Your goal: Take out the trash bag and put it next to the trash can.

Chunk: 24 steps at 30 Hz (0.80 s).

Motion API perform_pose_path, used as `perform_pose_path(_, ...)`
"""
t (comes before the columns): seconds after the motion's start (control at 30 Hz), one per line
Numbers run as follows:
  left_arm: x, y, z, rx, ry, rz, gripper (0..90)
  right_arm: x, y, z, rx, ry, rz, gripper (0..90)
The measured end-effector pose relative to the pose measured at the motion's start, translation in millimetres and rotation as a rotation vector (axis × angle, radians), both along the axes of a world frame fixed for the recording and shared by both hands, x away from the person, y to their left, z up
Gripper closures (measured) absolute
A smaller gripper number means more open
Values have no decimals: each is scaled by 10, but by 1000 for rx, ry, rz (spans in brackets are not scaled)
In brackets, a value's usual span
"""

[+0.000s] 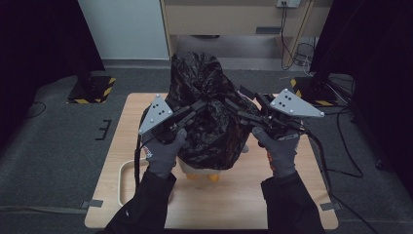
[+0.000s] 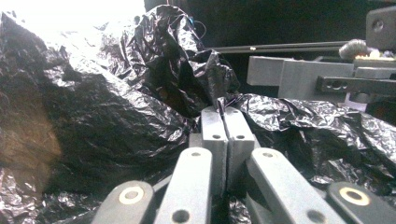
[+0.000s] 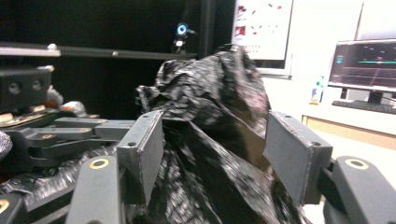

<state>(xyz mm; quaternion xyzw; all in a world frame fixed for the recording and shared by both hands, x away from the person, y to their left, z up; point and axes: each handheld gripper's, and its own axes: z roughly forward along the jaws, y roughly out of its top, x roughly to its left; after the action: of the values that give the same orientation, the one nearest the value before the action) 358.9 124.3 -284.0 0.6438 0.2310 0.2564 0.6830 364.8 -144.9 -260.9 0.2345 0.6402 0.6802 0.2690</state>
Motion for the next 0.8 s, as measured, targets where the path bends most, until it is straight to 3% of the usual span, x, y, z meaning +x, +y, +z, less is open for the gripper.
perform_pose_path(0.43,-9,92,96,-28,-13,27,885,-2,-334,-196,6,16,-141,293)
perform_pose_path(0.8,-13,185,261,-63,-39,45,885,-5,-652,-552,2,55,-246,263)
